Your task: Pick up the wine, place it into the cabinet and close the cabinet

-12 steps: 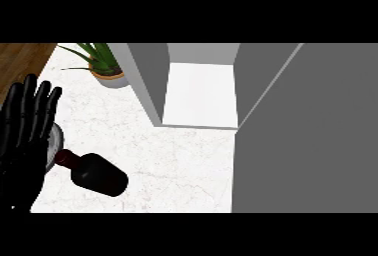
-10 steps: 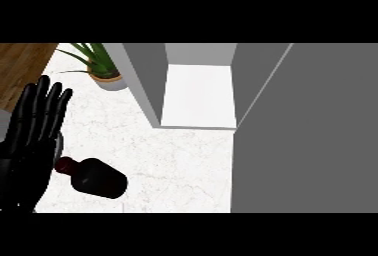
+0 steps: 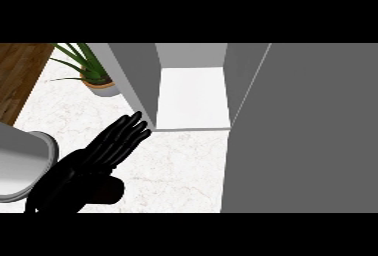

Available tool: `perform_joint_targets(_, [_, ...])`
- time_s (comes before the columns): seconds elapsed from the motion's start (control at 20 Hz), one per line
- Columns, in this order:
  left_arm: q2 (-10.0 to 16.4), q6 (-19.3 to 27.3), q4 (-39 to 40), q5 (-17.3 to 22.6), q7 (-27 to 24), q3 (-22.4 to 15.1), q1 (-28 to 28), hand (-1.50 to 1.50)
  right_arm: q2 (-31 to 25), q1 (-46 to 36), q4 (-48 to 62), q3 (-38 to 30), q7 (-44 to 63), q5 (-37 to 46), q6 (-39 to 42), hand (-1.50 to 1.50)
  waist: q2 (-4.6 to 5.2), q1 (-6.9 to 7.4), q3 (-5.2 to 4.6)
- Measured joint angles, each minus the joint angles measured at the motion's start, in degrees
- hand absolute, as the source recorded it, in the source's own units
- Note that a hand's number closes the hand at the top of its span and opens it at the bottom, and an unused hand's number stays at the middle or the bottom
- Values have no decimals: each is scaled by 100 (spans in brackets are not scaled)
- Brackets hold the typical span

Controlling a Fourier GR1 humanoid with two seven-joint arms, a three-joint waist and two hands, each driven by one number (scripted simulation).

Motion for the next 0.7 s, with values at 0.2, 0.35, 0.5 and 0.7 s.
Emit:
perform_joint_targets(0.2, [287, 154, -756, 990, 963, -14, 170, -150, -133, 514, -830, 202, 480, -255, 116, -150, -20, 56, 4])
perform_joint_targets(0.35, [512, 548, -1419, 1582, 1650, 118, 192, -150, -241, 709, -1141, 181, 718, -388, 178, -150, -20, 92, 7])
perform_joint_targets(0.5, [647, 876, -1535, 1734, 2072, 229, 135, -150, -224, 691, -1203, 265, 890, -384, 118, -150, -18, 124, 7])
perform_joint_targets(0.7, [732, 1169, -1580, 1867, 2429, 374, -36, -150, -191, 698, -1261, 443, 1048, -338, 8, -150, -24, 134, 5])
